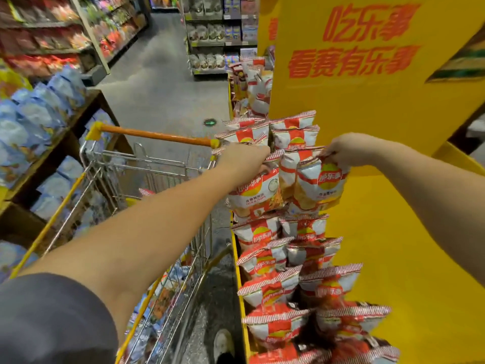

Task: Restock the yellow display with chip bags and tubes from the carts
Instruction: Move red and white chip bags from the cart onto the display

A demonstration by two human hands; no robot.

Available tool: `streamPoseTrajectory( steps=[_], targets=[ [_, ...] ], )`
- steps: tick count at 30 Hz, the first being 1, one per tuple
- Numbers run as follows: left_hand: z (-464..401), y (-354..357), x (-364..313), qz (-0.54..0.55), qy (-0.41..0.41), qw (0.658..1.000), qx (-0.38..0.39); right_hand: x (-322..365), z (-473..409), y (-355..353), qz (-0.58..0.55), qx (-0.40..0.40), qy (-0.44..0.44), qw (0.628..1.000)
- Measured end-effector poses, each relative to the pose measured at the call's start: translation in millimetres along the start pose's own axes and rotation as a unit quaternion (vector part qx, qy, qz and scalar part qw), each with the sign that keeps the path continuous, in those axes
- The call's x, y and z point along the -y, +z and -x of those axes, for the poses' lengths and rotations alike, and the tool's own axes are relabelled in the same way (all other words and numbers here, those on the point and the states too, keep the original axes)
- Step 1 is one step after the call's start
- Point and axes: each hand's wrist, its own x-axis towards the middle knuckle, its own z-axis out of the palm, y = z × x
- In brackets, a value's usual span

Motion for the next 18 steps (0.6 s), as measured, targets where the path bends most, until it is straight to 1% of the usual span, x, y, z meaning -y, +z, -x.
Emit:
streamPoseTrajectory(
  steps=[3,5,9,13,16,18],
  targets=[
    [-16.4,24.7,0.3,0.015,0.007,0.999,0.030,1.2,-25.6,14.1,-0.014,0.029,-0.013,0.999],
    [-26.0,42.4,1.6,0.029,0.010,0.998,0.046,4.5,-40.7,25.3,-0.038,0.026,-0.021,0.999],
    [-36.6,69.7,7.0,0.036,0.020,0.998,0.047,7.6,-58.2,57.6,-0.043,-0.042,-0.063,0.996],
    [-47.1,80.3,12.5,0.084,-0.035,0.994,0.061,6.1,-66.4,78.5,-0.036,-0.123,-0.102,0.986],
    [-54.1,81.4,10.8,0.094,-0.057,0.993,0.051,7.0,-69.2,80.1,-0.050,-0.158,-0.083,0.983],
    [-58.0,81.0,8.9,0.083,-0.051,0.995,0.031,9.2,-70.6,81.4,-0.066,-0.189,-0.059,0.978]
  ],
)
